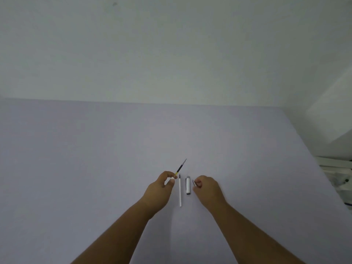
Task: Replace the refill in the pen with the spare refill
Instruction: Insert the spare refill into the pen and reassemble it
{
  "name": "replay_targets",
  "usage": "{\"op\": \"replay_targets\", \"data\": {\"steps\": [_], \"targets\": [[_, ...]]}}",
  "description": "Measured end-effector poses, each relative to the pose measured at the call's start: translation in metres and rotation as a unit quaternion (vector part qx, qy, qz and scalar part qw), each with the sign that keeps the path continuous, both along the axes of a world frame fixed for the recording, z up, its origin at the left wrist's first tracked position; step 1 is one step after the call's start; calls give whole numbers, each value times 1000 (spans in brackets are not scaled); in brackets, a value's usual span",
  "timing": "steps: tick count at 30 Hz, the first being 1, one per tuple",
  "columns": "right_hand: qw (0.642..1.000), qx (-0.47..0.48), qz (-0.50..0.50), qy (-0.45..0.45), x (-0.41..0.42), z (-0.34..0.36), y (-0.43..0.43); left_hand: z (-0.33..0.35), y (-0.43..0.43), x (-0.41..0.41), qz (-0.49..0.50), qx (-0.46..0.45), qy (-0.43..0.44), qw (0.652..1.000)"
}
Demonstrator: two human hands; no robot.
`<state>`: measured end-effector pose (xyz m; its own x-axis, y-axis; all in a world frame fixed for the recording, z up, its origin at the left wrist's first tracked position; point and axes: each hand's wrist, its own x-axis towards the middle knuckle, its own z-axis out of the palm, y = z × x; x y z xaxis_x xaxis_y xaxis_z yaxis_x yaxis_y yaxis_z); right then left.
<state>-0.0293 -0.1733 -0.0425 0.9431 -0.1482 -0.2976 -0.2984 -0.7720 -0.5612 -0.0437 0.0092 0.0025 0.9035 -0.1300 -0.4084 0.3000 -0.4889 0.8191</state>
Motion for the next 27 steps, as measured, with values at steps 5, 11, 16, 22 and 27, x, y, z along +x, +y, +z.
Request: {"op": "replay_targets", "data": {"steps": [5, 11, 16, 22, 27], "targets": [[999, 28, -15, 6, -1, -2, -1, 0, -3, -1, -4, 5, 2, 1000], [968, 218, -115, -48, 1, 24, 0, 4, -8, -1, -7, 1, 7, 1000], [904, 419, -67, 46, 11, 50, 14, 10, -16, 2, -10, -11, 16, 1000], [839, 477, -260, -24, 38, 50, -1, 6, -12, 1, 3, -7, 38, 999], [996, 55, -47, 52, 30, 22, -17, -2, -4, -1, 41, -23, 73, 996]]}}
